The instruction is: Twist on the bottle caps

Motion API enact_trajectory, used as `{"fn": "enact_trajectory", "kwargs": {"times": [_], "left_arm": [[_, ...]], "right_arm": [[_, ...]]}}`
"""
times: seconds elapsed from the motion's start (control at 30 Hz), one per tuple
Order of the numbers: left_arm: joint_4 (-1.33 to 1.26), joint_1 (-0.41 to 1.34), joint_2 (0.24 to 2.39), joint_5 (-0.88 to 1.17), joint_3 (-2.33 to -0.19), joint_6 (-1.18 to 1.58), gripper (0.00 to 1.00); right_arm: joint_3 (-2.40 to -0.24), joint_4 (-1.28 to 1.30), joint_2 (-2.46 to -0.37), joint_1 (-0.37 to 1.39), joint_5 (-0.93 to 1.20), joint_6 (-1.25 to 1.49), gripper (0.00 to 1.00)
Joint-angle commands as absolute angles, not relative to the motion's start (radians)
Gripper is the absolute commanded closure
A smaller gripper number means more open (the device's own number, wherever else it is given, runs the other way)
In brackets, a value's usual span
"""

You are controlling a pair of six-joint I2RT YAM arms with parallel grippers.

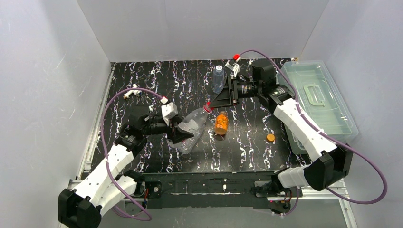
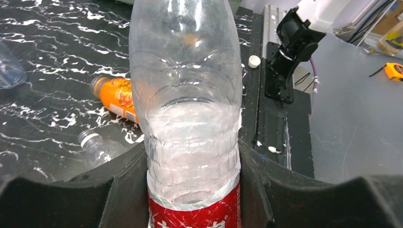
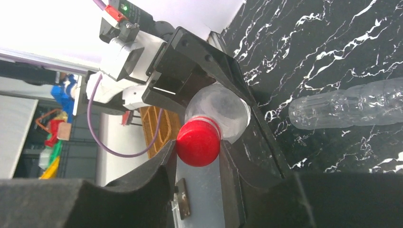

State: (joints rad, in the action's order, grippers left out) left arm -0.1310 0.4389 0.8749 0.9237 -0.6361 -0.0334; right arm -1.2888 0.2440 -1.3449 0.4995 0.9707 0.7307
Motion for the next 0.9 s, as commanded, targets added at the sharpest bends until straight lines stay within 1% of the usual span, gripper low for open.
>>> {"fn": "enact_trajectory", "kwargs": {"times": [0.0,0.2,0.4,0.6,0.67,0.73,0.8,0.87], "left_arm": [[-0.151,0.437,0.885,1.009,-0.684,-0.022,0.68],[-0.137,0.437,0.909,1.033,-0.696,-0.017,0.73],[-0.135,0.439,0.923,0.986,-0.710,-0.010,0.81],[-0.135,0.442,0.900,0.920,-0.718,-0.071,0.86],[-0.135,0.446,0.886,0.888,-0.724,-0.093,0.88],[-0.135,0.458,0.871,0.837,-0.729,-0.119,0.92],[-0.135,0.484,0.858,0.765,-0.730,-0.159,0.93],[-0.135,0.519,0.844,0.669,-0.729,-0.212,0.95]], "right_arm": [[-1.438,0.614,-1.378,0.532,0.986,0.442,0.69],[-1.462,0.686,-1.379,0.546,0.958,0.393,0.70],[-1.507,0.804,-1.407,0.607,0.870,0.321,0.71],[-1.506,0.830,-1.423,0.644,0.840,0.331,0.72],[-1.503,0.829,-1.429,0.644,0.833,0.360,0.72],[-1.479,0.786,-1.432,0.644,0.841,0.452,0.73],[-1.442,0.731,-1.437,0.644,0.823,0.565,0.76],[-1.434,0.748,-1.452,0.644,0.781,0.645,0.78]]}}
